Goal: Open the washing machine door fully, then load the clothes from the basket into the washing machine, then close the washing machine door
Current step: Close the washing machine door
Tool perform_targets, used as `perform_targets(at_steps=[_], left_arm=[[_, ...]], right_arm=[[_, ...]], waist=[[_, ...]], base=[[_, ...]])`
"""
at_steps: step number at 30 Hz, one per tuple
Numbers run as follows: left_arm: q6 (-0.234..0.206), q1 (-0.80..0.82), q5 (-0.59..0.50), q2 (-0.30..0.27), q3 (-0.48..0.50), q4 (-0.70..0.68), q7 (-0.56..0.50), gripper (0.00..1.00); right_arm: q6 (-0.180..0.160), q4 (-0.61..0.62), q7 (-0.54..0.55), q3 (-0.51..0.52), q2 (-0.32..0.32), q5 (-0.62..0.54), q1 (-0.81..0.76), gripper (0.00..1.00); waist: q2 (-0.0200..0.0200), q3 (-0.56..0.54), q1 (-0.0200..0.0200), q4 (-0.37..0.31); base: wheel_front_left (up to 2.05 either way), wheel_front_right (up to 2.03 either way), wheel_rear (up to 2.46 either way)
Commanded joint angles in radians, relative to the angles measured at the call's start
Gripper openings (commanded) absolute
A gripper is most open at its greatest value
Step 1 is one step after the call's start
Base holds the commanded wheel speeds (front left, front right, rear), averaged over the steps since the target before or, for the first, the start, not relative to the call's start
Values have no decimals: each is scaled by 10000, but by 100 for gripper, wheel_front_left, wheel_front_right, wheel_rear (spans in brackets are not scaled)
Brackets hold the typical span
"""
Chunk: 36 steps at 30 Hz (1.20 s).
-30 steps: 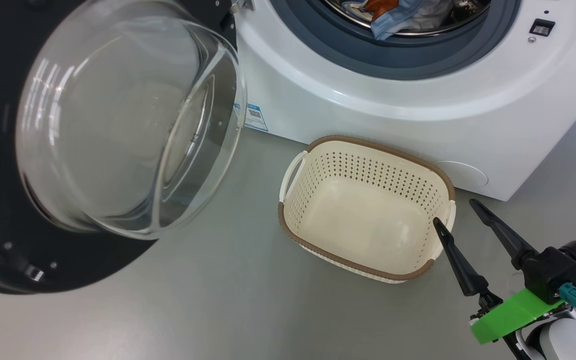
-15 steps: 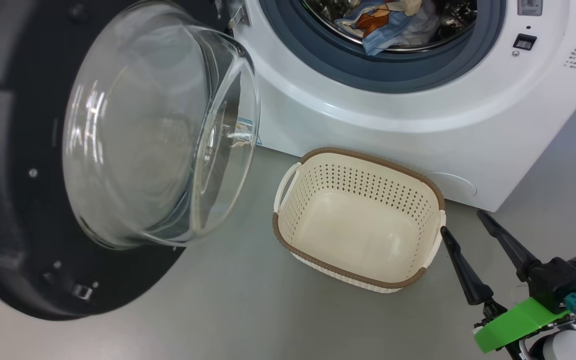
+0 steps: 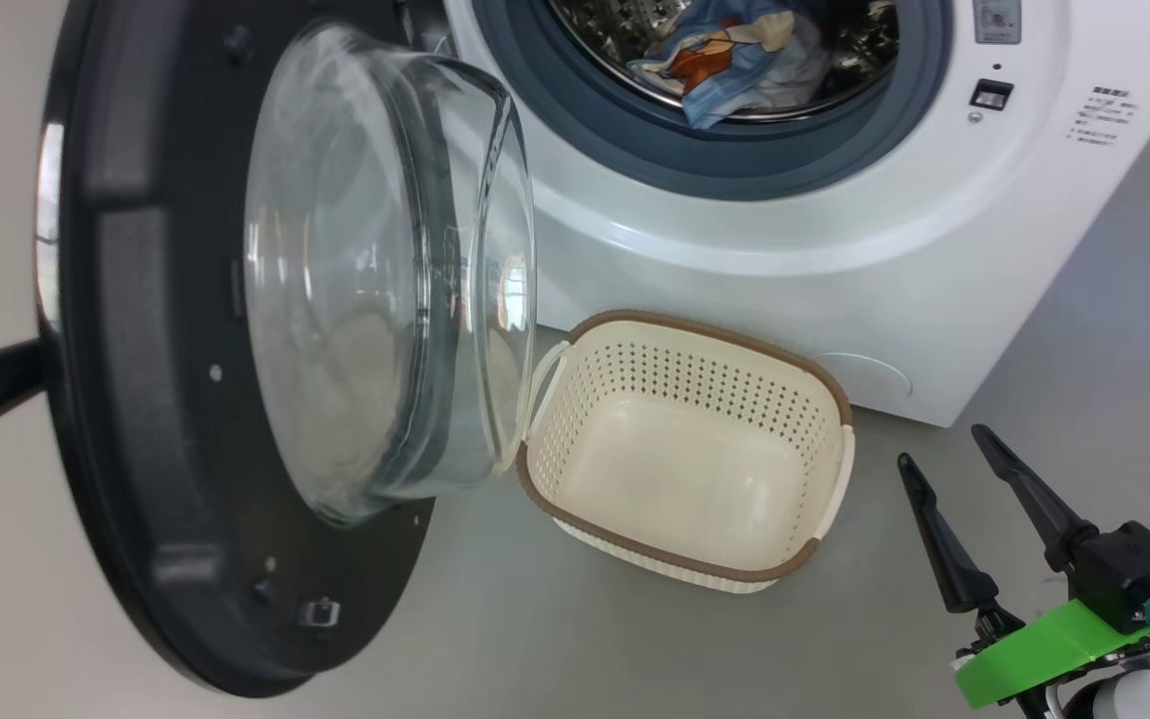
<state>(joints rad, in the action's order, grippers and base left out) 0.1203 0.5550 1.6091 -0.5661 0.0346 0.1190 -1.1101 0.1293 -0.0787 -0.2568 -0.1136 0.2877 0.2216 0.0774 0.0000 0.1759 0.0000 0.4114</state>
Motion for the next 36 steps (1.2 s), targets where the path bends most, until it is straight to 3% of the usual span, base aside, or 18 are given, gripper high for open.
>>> perform_targets(at_steps=[1, 18, 36], left_arm=[[103, 144, 188, -370, 283, -535, -131, 0], [103, 264, -210, 520, -454, -1415, -88, 0], [95, 861, -1159, 937, -834, -684, 610, 0]], right_arm=[[14, 277, -49, -131, 46, -134, -102, 100], [14, 315, -49, 177, -324, -182, -262, 100], [14, 412, -49, 380, -681, -225, -420, 100]], waist=[[0, -33, 0, -145], [0, -299, 0, -1574], [0, -276, 0, -3969]], base=[[0, 0, 0], [0, 0, 0], [0, 0, 0]])
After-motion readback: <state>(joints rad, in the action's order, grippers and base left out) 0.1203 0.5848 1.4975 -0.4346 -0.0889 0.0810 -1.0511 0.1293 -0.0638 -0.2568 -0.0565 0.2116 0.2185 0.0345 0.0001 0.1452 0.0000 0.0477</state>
